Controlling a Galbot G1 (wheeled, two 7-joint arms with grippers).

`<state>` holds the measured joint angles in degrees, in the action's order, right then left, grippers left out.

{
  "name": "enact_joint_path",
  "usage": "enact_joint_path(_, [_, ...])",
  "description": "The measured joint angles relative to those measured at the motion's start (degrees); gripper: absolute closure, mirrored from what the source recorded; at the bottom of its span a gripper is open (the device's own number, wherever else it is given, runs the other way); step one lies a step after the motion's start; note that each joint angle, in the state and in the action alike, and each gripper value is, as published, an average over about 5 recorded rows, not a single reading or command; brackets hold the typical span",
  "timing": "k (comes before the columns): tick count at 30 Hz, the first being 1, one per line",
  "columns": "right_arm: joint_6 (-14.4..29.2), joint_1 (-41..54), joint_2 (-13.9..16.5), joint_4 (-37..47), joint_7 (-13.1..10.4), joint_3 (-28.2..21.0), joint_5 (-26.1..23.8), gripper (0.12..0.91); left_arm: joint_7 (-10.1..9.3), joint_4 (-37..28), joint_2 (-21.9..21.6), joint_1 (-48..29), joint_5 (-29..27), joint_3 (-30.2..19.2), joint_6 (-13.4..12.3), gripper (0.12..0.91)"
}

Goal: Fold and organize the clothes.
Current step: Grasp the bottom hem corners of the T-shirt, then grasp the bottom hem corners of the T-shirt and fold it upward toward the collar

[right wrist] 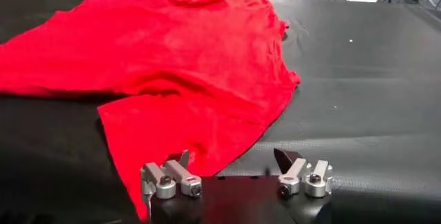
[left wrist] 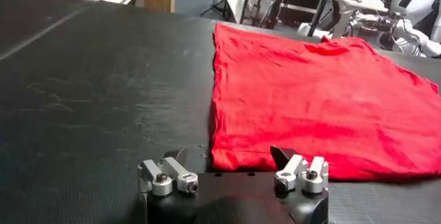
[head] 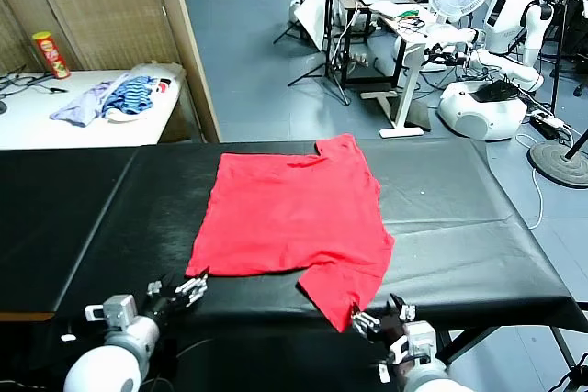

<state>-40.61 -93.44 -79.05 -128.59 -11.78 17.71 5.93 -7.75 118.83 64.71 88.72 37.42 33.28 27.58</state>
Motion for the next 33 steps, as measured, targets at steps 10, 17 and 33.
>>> enact_joint_path(10, [1.0,0.2,-0.5,1.5,-0.1,-0.1,-0.4,0.869,1.02,-2.0,-0.1,-0.8,-0.7,-0.6,-1.0,0.394])
enact_joint_path(17, [1.9,-1.0,0.0,0.5,-0.3,1.3,-0.1,0.903,1.45,-2.2,0.2,-0.9,-0.7,-1.3,-1.8,0.778])
enact_joint_path(33, [5.8,-4.6,3.2,-6.4,0.7,7.8,6.6,0.903,-0.44,8.3,1.4,9.8,-1.3,1.4,-3.4,0.905])
